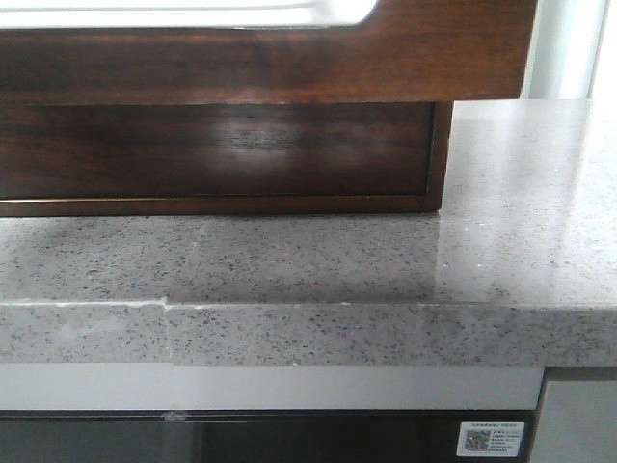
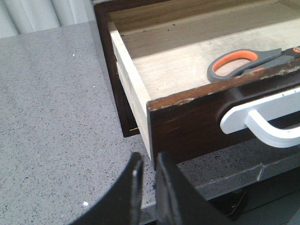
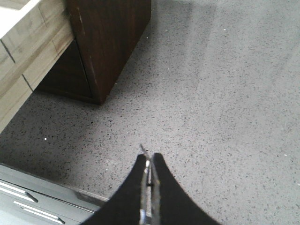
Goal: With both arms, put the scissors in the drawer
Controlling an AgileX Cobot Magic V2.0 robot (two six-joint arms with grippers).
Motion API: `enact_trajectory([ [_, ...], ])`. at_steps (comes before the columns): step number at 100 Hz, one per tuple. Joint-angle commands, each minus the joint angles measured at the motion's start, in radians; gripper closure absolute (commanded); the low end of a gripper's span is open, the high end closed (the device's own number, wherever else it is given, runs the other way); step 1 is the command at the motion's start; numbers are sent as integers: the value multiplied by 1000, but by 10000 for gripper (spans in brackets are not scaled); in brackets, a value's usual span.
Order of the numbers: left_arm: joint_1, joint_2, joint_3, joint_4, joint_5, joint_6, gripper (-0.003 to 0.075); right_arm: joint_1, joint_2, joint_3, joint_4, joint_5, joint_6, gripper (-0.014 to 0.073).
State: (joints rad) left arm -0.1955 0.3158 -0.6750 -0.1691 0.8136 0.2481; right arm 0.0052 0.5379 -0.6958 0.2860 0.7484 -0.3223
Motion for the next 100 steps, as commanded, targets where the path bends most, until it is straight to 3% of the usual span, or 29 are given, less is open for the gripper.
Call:
enact_trajectory([
  [1,-9,14,-33,-16,-75,-8,741,-8,2,-23,12,-64,-3,662],
  [63,-1,-17,-2,38,-80,-8,741,-8,2,-23,12,-64,-3,662],
  [76,29,-108,129,61,-262,-8,741,-8,2,-23,12,-64,-3,662],
  [87,65,-207,325,64,-501,-20,741,-8,2,-23,12,-64,-3,662],
  [100,100,-308,515,92,-668,-125,741,-8,2,-23,12,-64,-3,662],
])
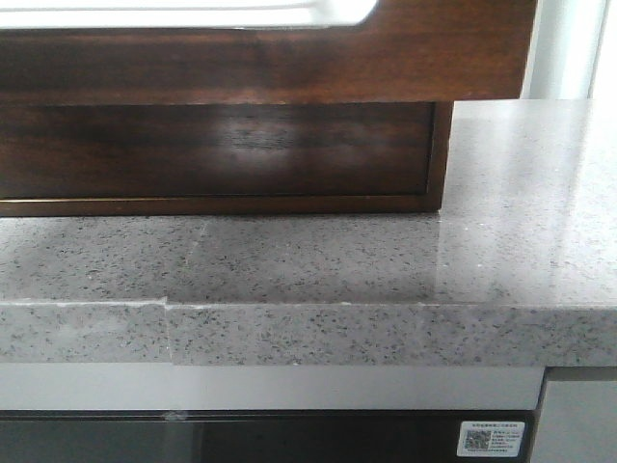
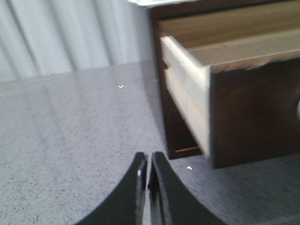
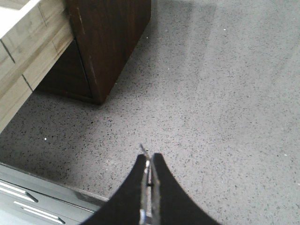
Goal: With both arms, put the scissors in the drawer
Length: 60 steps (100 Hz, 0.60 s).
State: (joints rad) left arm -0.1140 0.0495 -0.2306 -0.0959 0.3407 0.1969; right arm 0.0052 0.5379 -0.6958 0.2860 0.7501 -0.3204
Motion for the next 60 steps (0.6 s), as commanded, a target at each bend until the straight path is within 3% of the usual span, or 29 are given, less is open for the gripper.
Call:
enact_trajectory([
  [1,21,-52,88,23,-209,-78,741,-8,2,-23,12,-66,-5,662],
  [30,21,-86,263,103,-352,-206,741,-8,8,-23,12,-66,-5,662],
  [60,21,-84,261,71,-334,-206,741,-8,8,-23,12,-66,-5,662],
])
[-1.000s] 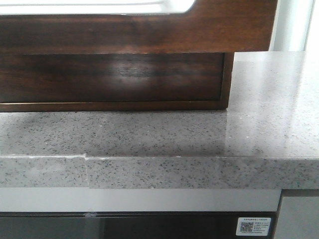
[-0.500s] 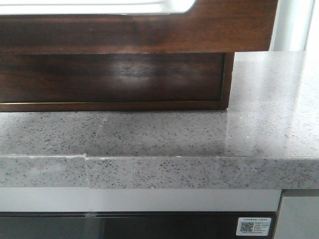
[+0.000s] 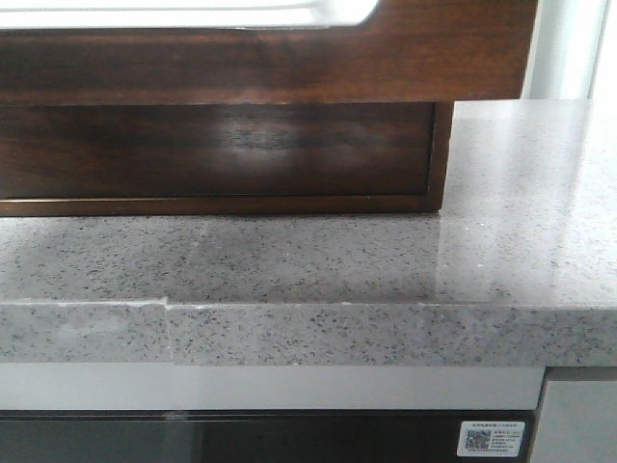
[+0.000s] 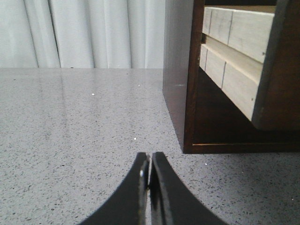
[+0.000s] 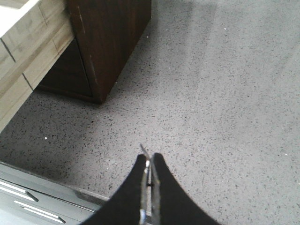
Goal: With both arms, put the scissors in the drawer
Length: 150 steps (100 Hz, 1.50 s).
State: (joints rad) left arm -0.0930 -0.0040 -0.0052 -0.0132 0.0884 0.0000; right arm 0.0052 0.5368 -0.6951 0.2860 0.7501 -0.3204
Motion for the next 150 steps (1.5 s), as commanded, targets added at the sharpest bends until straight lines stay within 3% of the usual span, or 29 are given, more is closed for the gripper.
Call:
enact_trajectory([
  [1,0,-31,36,-12,-82,-9,741,-8,9,-24,12,-66,-5,662],
  [59,0,-31,36,-12,-82,-9,741,-6,-21,-8,6,-81,-5,662],
  [70,0,-31,36,-12,-82,-9,741,-13,-132,80,-34,-202,-5,662],
  [92,0,-31,36,-12,-82,-9,741,-13,-411,416,-34,-518,-5,662],
  [108,0,-31,36,-12,-82,-9,741,-13,-557,604,-34,-640,-5,662],
  [140,0,-31,36,-12,-82,-9,741,-13,-560,722,-37,-801,9,662],
  [150,0,-31,36,-12,-82,-9,741,-13,-567,722,-189,-835,154,662],
])
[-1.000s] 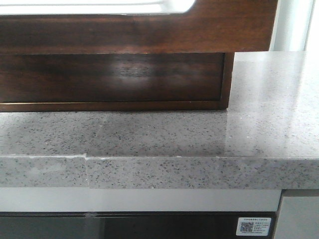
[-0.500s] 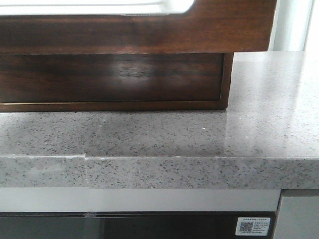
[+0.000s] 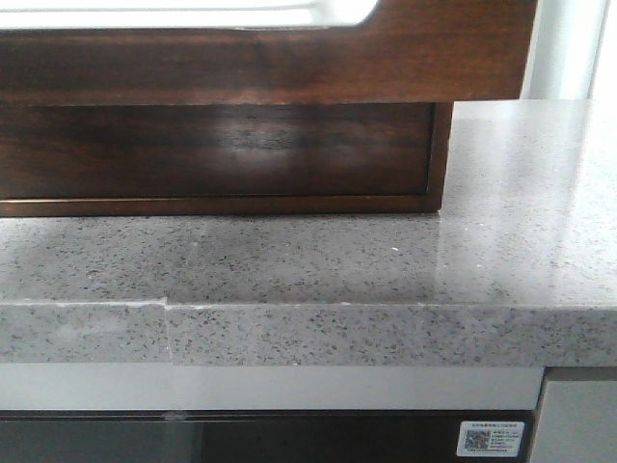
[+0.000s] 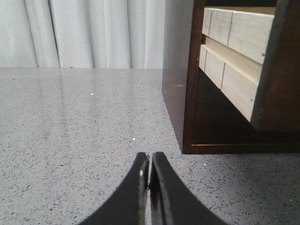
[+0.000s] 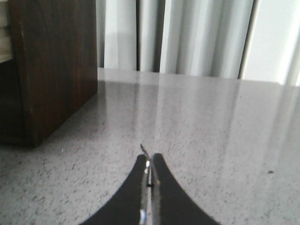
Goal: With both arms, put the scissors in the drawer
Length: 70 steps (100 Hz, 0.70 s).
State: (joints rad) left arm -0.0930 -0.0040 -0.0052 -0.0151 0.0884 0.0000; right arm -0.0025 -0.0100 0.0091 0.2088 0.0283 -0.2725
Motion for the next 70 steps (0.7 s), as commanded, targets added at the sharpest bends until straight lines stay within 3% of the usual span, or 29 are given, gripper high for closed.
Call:
enact_trajectory([
  [1,0,-31,36,-10,-82,-9,741,-5,-22,18,-127,-117,123,662],
  [9,0,-31,36,-10,-82,-9,741,-5,-23,18,-251,-131,263,662],
  [29,0,-31,36,-10,-82,-9,741,-5,-23,18,-249,-54,263,662],
  [70,0,-31,36,-10,-82,-9,741,-5,-23,18,-249,-54,263,662],
])
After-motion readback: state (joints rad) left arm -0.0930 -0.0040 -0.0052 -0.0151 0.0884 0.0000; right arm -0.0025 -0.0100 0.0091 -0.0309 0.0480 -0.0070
